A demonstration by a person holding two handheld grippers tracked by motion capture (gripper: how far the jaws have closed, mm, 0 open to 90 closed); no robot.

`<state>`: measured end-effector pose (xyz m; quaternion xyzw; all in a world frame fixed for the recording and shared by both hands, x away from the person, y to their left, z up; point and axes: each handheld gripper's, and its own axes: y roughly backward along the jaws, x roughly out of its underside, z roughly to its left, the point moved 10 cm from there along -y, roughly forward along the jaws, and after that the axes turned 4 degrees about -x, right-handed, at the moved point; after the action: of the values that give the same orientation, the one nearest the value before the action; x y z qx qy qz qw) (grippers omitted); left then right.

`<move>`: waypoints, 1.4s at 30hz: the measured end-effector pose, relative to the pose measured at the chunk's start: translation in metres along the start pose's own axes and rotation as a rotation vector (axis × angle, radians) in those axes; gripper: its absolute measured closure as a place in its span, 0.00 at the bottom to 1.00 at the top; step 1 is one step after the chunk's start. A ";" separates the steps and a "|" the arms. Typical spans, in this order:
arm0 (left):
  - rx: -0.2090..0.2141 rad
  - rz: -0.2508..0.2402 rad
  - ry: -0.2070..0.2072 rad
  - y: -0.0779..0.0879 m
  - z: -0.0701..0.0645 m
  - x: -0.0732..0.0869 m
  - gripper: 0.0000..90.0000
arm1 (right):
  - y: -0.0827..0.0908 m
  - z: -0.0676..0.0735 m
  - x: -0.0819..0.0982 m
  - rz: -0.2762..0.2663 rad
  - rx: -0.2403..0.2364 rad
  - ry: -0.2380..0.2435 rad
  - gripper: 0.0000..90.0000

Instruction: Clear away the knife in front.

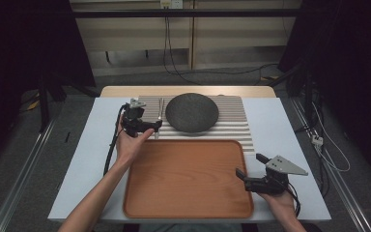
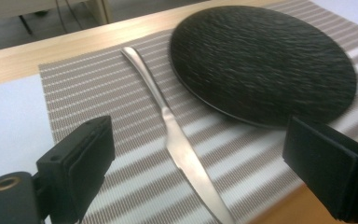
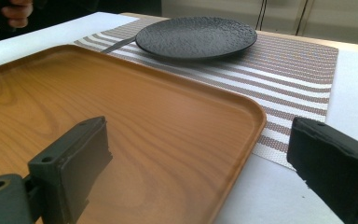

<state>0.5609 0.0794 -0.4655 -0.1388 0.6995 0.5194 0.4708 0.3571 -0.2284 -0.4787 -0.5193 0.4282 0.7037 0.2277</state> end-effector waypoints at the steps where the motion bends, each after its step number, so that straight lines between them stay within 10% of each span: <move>1: 0.000 0.000 0.000 0.000 0.000 0.000 0.11 | 0.000 0.000 0.000 0.000 -0.002 0.000 0.06; 20: -0.090 0.114 0.055 -0.072 0.032 -0.012 0.26 | 0.000 0.002 0.001 0.004 -0.008 0.006 0.06; 42: -0.085 0.239 0.113 -0.105 0.023 -0.001 0.81 | 0.003 0.001 0.002 0.002 -0.010 -0.003 0.06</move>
<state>0.6446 0.0544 -0.5273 -0.1033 0.7139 0.5922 0.3592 0.3539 -0.2296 -0.4791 -0.5191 0.4250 0.7067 0.2248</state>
